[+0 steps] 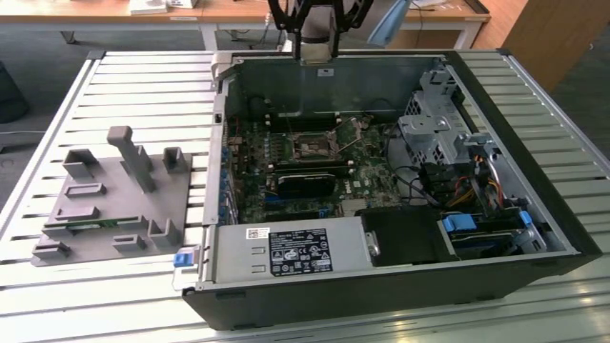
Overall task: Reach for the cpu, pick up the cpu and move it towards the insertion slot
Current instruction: 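Pick up the cpu and move it towards the insertion slot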
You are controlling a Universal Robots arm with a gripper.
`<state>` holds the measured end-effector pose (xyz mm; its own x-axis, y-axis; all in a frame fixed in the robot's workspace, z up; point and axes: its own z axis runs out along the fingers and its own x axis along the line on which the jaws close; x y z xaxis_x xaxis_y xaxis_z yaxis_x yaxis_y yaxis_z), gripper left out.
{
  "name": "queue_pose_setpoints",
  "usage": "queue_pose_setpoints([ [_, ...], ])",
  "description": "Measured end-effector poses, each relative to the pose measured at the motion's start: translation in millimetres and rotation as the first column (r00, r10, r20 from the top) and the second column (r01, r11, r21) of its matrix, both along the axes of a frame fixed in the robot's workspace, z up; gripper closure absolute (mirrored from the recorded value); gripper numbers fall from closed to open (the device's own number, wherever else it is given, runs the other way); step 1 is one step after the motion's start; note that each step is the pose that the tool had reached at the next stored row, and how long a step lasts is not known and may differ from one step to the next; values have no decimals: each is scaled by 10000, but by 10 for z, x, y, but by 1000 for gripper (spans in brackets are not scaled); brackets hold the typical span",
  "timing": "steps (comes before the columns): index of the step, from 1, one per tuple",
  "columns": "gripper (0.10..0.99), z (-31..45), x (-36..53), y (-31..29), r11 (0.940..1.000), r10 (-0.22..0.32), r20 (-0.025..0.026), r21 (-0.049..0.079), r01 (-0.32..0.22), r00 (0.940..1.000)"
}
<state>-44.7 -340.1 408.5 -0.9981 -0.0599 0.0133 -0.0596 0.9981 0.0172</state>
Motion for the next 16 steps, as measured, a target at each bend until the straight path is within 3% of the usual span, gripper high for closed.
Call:
queue_pose_setpoints([
  [10, 541, -44, 283, 76, 10000, 1, 1, 1, -1, 10000],
  [16, 541, -44, 289, 76, 10000, -2, 0, -1, 2, 10000],
])
